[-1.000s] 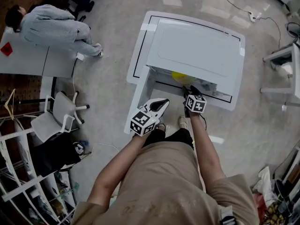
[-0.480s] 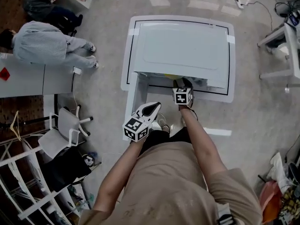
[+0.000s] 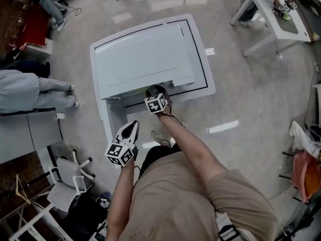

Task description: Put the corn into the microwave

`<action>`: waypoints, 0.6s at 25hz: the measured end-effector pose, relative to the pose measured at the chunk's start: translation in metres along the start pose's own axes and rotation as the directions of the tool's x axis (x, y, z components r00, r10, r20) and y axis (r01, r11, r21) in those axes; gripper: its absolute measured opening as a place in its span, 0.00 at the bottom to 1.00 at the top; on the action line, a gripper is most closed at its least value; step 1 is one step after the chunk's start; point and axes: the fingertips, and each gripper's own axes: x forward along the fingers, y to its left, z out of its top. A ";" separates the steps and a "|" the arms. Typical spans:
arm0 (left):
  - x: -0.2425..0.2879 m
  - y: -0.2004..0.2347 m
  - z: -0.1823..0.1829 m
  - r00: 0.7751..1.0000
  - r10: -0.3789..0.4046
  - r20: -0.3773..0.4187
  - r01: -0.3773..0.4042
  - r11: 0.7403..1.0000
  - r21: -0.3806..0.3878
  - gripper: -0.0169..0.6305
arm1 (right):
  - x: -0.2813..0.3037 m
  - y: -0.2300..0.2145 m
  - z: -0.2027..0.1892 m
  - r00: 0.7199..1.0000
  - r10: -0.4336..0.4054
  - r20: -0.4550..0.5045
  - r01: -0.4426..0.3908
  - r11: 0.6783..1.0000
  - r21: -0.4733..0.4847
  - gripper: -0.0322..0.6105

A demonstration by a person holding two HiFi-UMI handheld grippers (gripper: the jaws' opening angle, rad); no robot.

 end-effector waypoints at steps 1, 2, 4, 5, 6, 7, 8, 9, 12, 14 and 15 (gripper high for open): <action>0.002 -0.002 0.001 1.000 -0.010 -0.001 0.010 1.000 0.003 0.04 | -0.005 0.001 -0.002 1.000 0.020 -0.005 -0.020 1.000 -0.009 0.38; 0.003 -0.004 0.002 1.000 -0.016 -0.001 0.016 1.000 0.005 0.04 | -0.011 0.006 -0.005 0.999 0.049 -0.013 -0.049 0.999 -0.020 0.38; 0.001 -0.007 0.004 1.000 -0.027 0.003 0.027 1.000 0.005 0.04 | -0.026 0.020 -0.015 0.993 0.119 -0.026 -0.120 0.992 -0.039 0.38; 0.001 -0.010 0.006 0.999 -0.034 0.008 0.034 0.999 0.004 0.04 | -0.037 0.026 -0.019 0.988 0.154 -0.026 -0.155 0.987 -0.042 0.38; 0.002 -0.012 0.007 0.999 -0.044 0.013 0.044 0.999 0.004 0.04 | -0.048 0.030 -0.022 0.982 0.187 -0.022 -0.188 0.981 -0.040 0.38; 0.006 -0.015 0.009 0.998 -0.056 0.019 0.055 0.998 0.007 0.04 | -0.060 0.030 -0.023 0.977 0.214 -0.015 -0.214 0.976 -0.035 0.37; 0.011 -0.017 0.011 0.997 -0.068 0.025 0.068 0.998 0.011 0.04 | -0.070 0.028 -0.025 0.973 0.231 -0.006 -0.231 0.973 -0.027 0.38; 0.016 -0.018 0.012 0.996 -0.078 0.030 0.078 0.997 0.016 0.04 | -0.080 0.024 -0.026 0.971 0.239 0.003 -0.239 0.971 -0.013 0.38; 0.021 -0.024 0.015 0.995 -0.089 0.049 0.088 0.996 0.023 0.04 | -0.114 0.014 -0.033 0.968 0.249 0.034 -0.250 0.967 0.040 0.37; 0.019 -0.035 0.023 0.993 -0.095 0.067 0.094 0.995 0.027 0.04 | -0.149 0.007 -0.026 0.963 0.255 0.087 -0.260 0.964 0.055 0.37; 0.019 -0.042 0.028 0.992 -0.101 0.075 0.099 0.995 0.031 0.04 | -0.168 0.002 -0.020 0.960 0.253 0.115 -0.260 0.964 0.052 0.37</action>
